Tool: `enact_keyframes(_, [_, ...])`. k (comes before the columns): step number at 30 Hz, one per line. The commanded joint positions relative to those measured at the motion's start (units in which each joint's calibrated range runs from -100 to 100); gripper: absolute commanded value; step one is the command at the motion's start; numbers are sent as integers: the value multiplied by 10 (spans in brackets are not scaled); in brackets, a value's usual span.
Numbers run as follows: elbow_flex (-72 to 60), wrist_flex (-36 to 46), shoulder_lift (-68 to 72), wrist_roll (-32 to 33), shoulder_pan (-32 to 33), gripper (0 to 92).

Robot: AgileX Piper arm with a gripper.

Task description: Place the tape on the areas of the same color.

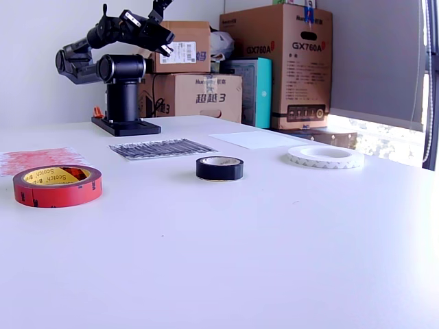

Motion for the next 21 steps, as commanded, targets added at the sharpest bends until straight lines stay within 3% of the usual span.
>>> enact_keyframes(1, [1, 1, -4, 0, -4, 4])
enact_keyframes(16, [-1, 8, -2, -3, -4, 3])
enact_keyframes(21, [-54, 10, 64, 1, -4, 3])
